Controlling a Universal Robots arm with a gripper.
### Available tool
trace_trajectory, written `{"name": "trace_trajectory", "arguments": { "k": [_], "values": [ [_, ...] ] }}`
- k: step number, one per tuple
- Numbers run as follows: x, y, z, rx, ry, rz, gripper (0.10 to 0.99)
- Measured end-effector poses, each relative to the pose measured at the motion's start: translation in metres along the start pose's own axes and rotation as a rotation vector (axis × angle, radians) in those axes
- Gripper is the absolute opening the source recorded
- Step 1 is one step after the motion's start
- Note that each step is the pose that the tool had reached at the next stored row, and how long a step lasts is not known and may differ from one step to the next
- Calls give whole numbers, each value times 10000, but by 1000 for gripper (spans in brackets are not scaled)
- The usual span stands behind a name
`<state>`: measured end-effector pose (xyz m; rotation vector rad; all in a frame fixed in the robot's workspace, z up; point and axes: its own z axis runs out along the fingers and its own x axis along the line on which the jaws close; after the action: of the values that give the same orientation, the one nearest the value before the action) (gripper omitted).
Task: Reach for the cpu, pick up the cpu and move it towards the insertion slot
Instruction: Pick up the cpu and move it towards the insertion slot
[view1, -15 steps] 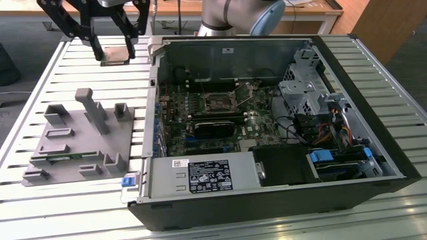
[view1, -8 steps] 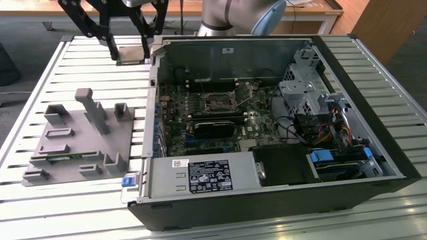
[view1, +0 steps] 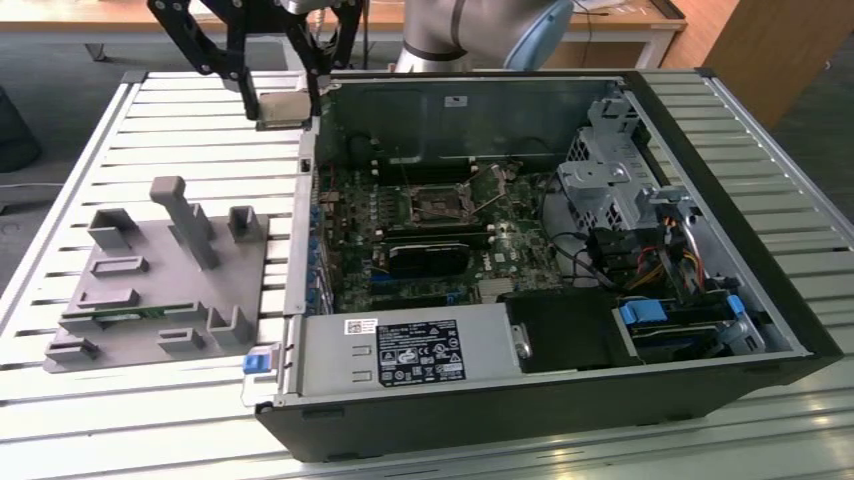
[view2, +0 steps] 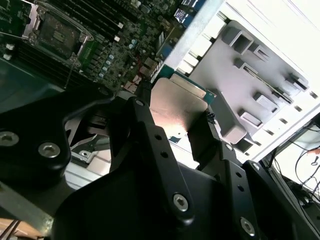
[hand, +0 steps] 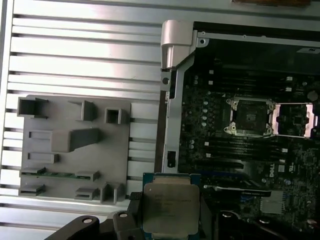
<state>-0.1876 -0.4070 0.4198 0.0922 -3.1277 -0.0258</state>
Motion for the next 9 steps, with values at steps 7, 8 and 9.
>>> {"name": "trace_trajectory", "arguments": {
  "k": [7,8,9],
  "values": [
    [-144,-9,-2,0,2,-1,545],
    [-166,-10,-2,0,3,0,545],
    [-190,-11,-2,0,3,0,545]
  ]
}}
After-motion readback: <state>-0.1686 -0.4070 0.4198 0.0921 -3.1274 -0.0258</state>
